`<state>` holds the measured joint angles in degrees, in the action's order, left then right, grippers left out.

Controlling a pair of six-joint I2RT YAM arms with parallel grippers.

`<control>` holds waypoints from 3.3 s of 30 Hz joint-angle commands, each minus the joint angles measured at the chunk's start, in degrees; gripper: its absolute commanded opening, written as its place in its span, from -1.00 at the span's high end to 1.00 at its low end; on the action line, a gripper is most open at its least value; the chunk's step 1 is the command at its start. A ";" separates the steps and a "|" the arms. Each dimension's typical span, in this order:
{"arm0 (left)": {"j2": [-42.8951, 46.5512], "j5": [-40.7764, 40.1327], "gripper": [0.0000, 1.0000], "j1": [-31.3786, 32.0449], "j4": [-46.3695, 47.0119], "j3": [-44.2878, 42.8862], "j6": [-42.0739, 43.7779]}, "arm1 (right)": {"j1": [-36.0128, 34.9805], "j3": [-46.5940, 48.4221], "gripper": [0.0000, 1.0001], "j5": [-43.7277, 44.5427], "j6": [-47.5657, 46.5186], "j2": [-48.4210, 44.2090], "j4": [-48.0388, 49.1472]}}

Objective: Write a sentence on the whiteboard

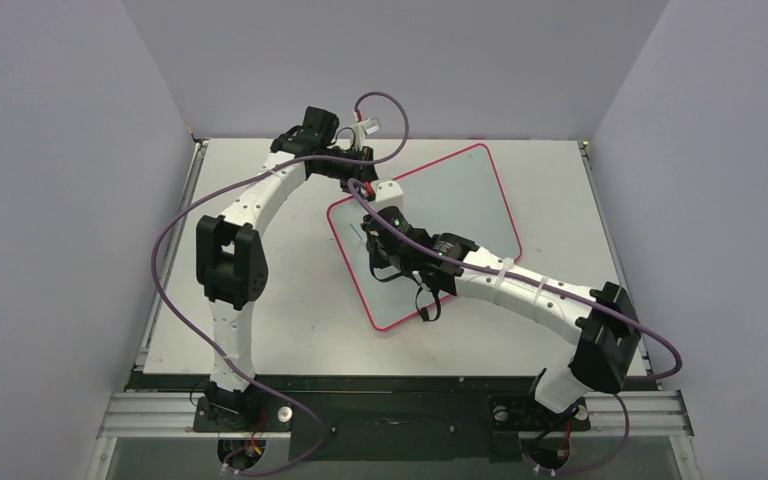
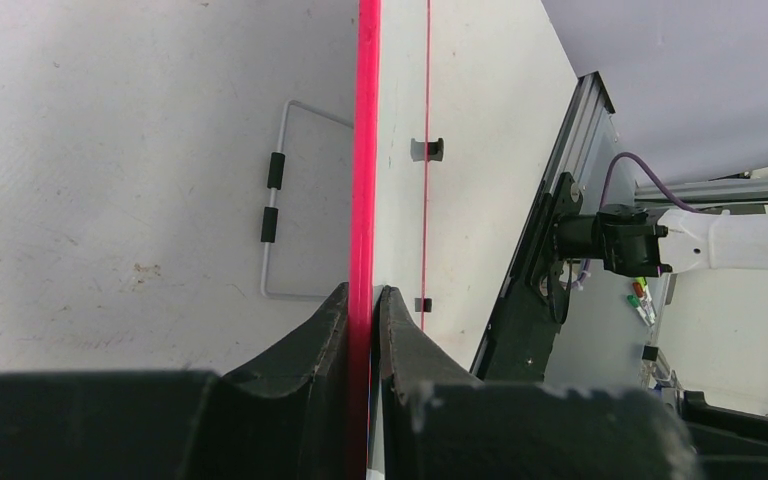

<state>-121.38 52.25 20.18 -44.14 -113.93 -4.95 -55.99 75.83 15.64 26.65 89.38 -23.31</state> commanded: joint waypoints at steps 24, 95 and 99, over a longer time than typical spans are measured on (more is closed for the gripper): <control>2.61 -6.84 1.00 0.12 1.34 -0.92 3.32 | 2.06 8.78 1.00 -3.16 -0.71 2.11 2.15; 4.02 -9.32 1.00 0.65 0.55 -1.85 3.77 | 4.26 0.74 1.00 -1.34 2.09 0.10 1.12; 4.13 -9.35 1.00 0.65 0.55 -1.83 3.76 | 4.89 -0.36 1.00 -1.15 2.02 -0.53 0.97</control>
<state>-121.32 51.37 20.45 -44.14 -113.95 -4.21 -52.18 76.47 11.18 29.17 89.73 -20.36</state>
